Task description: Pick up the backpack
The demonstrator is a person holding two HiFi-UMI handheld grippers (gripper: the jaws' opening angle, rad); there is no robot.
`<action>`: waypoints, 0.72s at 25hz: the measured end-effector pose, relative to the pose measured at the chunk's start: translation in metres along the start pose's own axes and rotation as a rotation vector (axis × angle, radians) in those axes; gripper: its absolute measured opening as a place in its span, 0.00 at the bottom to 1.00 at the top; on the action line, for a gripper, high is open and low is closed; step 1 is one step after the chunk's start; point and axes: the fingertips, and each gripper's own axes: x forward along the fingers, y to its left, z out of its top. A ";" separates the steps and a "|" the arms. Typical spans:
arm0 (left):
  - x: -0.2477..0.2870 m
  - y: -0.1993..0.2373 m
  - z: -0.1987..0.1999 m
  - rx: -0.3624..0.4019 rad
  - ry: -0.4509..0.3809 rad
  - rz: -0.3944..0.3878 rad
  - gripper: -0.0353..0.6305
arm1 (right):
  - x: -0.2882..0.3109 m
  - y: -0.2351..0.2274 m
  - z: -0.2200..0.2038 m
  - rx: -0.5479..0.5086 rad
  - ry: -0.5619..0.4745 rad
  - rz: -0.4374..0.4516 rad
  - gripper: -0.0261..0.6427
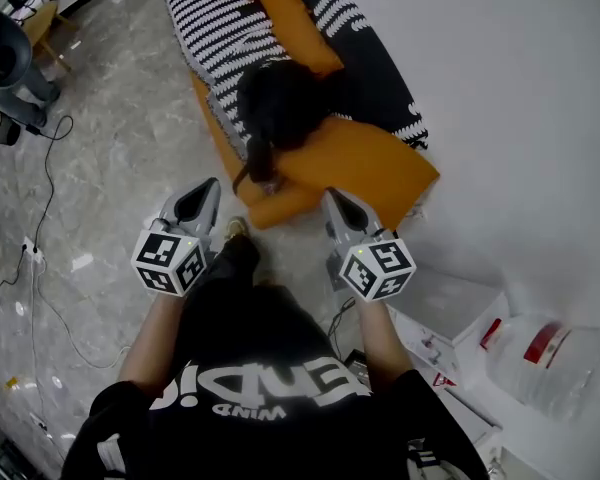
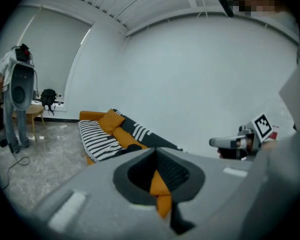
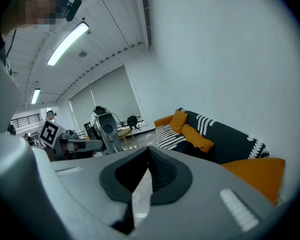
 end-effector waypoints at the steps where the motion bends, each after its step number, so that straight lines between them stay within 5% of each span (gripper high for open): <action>1: 0.007 0.009 0.006 0.003 -0.001 -0.006 0.05 | 0.011 -0.001 0.006 0.001 0.001 -0.002 0.04; 12: 0.065 0.078 0.055 0.012 0.011 -0.062 0.06 | 0.076 -0.015 0.051 0.019 0.003 -0.068 0.06; 18: 0.096 0.089 0.048 -0.038 0.055 -0.076 0.32 | 0.101 -0.033 0.054 0.012 0.059 -0.044 0.30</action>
